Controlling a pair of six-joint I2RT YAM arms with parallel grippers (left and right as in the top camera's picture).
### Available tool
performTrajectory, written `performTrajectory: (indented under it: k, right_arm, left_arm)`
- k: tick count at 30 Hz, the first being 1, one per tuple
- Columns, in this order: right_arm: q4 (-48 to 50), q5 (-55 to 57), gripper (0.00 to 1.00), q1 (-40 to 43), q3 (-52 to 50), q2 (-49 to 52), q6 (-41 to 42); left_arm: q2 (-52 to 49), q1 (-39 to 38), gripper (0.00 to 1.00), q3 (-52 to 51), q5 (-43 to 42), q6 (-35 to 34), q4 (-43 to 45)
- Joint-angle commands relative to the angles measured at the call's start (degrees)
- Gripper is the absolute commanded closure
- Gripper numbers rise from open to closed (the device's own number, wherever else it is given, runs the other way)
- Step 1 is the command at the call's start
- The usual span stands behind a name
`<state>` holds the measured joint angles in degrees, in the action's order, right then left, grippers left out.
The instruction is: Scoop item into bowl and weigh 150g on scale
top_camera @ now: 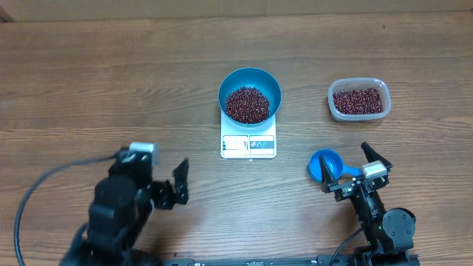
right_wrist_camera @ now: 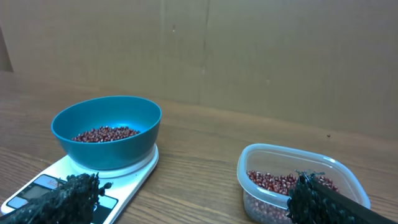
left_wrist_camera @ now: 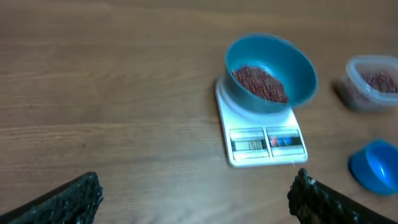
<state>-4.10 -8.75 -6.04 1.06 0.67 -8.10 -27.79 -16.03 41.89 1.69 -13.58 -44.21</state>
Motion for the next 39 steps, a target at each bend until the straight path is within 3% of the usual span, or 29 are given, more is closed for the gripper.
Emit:
performTrajectory:
  k: [1, 13, 24, 39]
  right_arm:
    - [0.22, 0.37, 0.0, 0.11, -0.61, -0.52, 0.39]
    - [0.22, 0.37, 0.0, 0.13, -0.61, -0.52, 0.39]
    - [0.22, 0.35, 0.0, 0.11, -0.61, -0.52, 0.39]
    - [0.22, 0.35, 0.0, 0.11, -0.61, -0.52, 0.39]
  left_arm:
    - [8.0, 4.44, 0.0, -7.61, -2.25, -1.46, 3.98]
    - [26.36, 10.91, 0.0, -31.3, -1.09, -12.92, 25.42]
    - [27.61, 11.26, 0.0, -41.51, 2.32, -19.87, 47.52]
    - [27.61, 11.26, 0.0, -41.62, 2.78, -13.2, 40.13]
